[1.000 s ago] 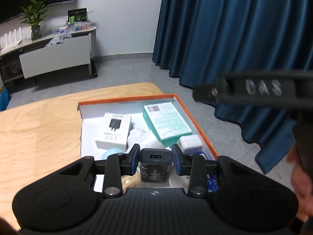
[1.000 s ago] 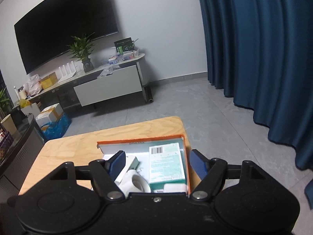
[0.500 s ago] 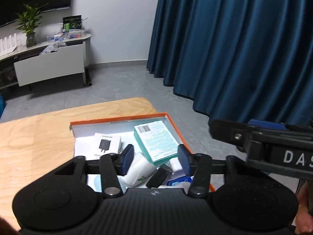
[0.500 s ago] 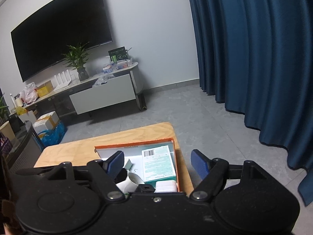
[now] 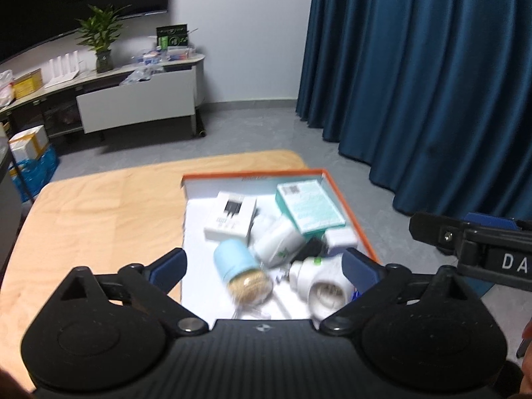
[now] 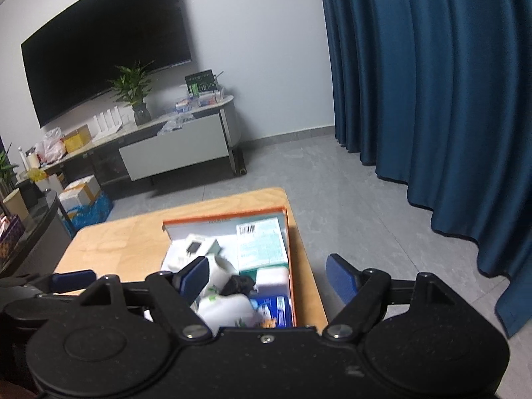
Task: Organize rigid objects
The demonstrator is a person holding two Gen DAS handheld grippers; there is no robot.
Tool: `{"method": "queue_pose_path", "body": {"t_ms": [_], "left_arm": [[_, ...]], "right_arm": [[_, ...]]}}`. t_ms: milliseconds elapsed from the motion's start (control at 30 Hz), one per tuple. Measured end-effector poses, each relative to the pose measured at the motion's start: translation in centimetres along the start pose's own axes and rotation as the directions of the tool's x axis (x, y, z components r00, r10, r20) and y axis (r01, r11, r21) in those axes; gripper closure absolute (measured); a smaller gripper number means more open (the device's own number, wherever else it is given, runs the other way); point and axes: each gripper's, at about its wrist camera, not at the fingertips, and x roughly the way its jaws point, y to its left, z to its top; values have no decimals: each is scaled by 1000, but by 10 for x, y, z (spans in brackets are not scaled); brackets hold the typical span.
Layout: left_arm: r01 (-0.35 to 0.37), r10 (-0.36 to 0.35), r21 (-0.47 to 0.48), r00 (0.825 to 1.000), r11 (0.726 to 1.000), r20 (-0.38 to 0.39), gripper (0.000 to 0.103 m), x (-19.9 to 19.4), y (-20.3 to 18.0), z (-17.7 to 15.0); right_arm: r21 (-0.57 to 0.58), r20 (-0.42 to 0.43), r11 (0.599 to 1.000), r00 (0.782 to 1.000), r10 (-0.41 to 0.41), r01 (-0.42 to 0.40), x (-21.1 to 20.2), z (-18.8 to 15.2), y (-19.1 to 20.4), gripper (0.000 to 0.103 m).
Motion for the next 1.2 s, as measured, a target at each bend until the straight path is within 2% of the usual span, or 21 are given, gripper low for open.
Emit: {"method": "queue_pose_path", "body": {"t_ms": [233, 533, 1200], "left_arm": [[-69, 68, -16, 996, 997, -57, 0, -9, 5, -20], [-113, 111, -29, 992, 993, -54, 0, -21, 8, -34], [-114, 110, -53, 992, 992, -62, 0, -23, 12, -45]], "right_arm": [[-23, -58, 1000, 998, 0, -2, -5, -27, 0, 11], [-49, -89, 999, 996, 13, -18, -8, -45, 9, 11], [-56, -98, 998, 995, 6, -12, -12, -53, 15, 11]]}}
